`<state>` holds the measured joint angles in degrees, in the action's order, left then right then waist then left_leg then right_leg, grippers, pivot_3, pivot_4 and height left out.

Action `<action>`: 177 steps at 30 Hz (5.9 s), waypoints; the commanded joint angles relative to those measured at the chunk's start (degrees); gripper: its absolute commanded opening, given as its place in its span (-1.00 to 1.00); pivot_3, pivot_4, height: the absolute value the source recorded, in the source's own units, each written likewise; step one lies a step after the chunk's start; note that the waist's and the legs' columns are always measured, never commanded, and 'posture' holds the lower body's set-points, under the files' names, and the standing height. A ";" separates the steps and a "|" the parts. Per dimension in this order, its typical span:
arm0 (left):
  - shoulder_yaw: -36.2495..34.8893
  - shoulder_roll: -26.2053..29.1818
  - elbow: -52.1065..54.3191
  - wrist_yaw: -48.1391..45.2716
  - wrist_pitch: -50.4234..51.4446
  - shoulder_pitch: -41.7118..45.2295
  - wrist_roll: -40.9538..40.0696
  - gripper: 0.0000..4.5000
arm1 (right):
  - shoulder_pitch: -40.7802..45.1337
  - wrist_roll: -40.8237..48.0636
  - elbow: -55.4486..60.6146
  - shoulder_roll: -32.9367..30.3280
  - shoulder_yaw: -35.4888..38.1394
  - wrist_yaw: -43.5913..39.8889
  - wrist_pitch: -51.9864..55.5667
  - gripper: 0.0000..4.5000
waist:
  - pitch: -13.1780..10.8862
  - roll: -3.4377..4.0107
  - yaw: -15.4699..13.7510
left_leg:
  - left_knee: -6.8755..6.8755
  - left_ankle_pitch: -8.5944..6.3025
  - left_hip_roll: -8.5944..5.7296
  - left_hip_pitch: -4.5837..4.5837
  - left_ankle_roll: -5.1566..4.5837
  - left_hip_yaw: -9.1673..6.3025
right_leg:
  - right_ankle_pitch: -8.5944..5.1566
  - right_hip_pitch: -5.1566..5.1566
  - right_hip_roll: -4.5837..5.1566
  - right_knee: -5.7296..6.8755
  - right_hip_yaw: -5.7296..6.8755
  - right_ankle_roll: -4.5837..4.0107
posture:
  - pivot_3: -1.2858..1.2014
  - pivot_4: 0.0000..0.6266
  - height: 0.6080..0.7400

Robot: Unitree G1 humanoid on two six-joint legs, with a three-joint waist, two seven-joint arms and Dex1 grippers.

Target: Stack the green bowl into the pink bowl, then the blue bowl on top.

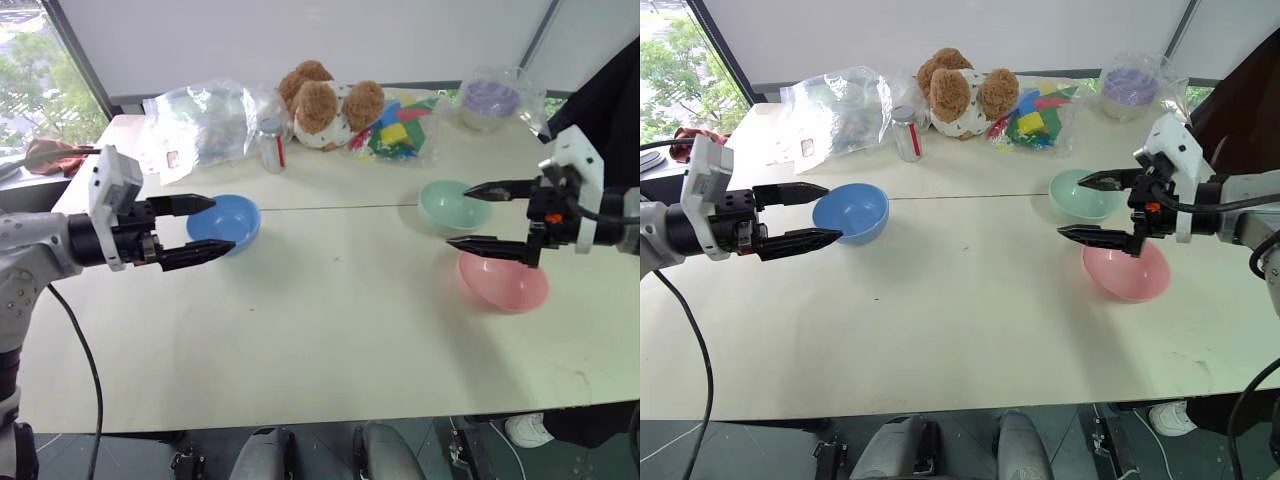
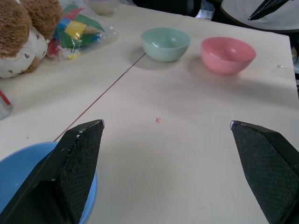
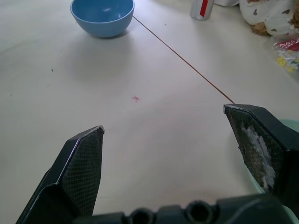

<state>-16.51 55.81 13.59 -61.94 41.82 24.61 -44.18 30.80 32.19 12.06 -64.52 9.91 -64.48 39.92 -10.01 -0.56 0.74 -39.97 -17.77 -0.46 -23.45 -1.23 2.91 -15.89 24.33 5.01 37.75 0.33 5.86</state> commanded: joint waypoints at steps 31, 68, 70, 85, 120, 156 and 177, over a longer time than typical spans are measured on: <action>3.75 -2.83 -1.40 -0.13 -3.32 4.29 2.00 0.99 | -6.98 -4.13 4.81 -2.43 3.46 9.45 7.09 1.00 | 0.00 0.00 -0.12 | 0.00 0.01 0.00 0.00 0.01 0.01 | 0.00 0.00 0.00 0.00 0.00 0.00 | 0.03 -0.52 1.00; 3.26 -1.74 -3.86 -1.62 -4.35 5.06 4.20 1.00 | -3.81 -16.10 15.04 2.81 -15.84 6.50 -3.55 -0.97 | 0.02 -0.03 0.21 | -0.03 -0.03 0.10 0.06 -0.06 -0.02 | 0.00 -0.03 -0.32 0.03 -0.02 0.01 | 0.03 -0.52 1.00; 3.39 -1.77 -3.60 -1.79 -4.04 5.49 3.85 1.00 | 0.78 -18.05 13.99 5.89 -20.83 5.32 -5.54 -0.97 | 0.02 -0.04 0.10 | -0.04 -0.03 0.10 0.05 -0.06 -0.02 | 0.00 -0.04 -0.32 0.01 -0.01 0.01 | 0.03 -0.52 1.00; -1.43 0.37 -2.88 -1.54 -1.13 7.51 -0.89 1.00 | 14.63 -35.05 -7.10 24.16 -41.17 -3.43 -24.85 -0.52 | 0.01 -0.07 0.12 | -0.08 0.13 0.00 0.00 0.21 0.01 | 0.00 0.00 -0.33 0.06 0.05 0.01 | 0.03 -0.52 1.00; 1.10 -0.31 -4.35 -1.23 -4.02 9.03 1.92 1.00 | 29.33 -46.81 -62.70 22.70 -26.63 7.88 -36.24 0.25 | -0.01 -0.04 1.49 | 0.00 0.18 0.05 0.01 0.31 0.16 | 0.00 0.12 -0.31 0.16 -0.06 0.01 | 0.03 -0.52 1.00; -0.71 -0.47 -2.02 0.83 -3.75 6.35 1.65 1.00 | 22.76 -34.65 -13.64 23.70 -35.29 -20.18 -34.61 -0.12 | -0.06 0.04 0.17 | -0.06 0.17 -0.02 -0.01 0.31 0.02 | 0.01 0.11 -0.17 0.22 0.03 0.02 | 0.03 -0.52 1.00; 22.40 -1.99 -34.32 -3.18 -39.74 13.03 38.80 1.00 | 18.65 -1.79 5.37 22.46 -3.49 -0.42 6.97 0.99 | -0.03 -0.02 -0.11 | -0.01 0.02 -0.04 -0.02 0.03 0.09 | 0.01 0.10 -0.01 0.16 0.12 0.01 | 0.03 -0.52 1.00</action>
<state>5.21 54.04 -18.17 -64.76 5.30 35.38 -7.76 49.31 27.87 14.52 -40.85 2.82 -66.67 45.32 -10.04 -0.58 0.62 -39.99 -17.75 -0.51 -23.49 -1.20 3.00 -15.88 24.44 4.99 37.90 0.49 5.87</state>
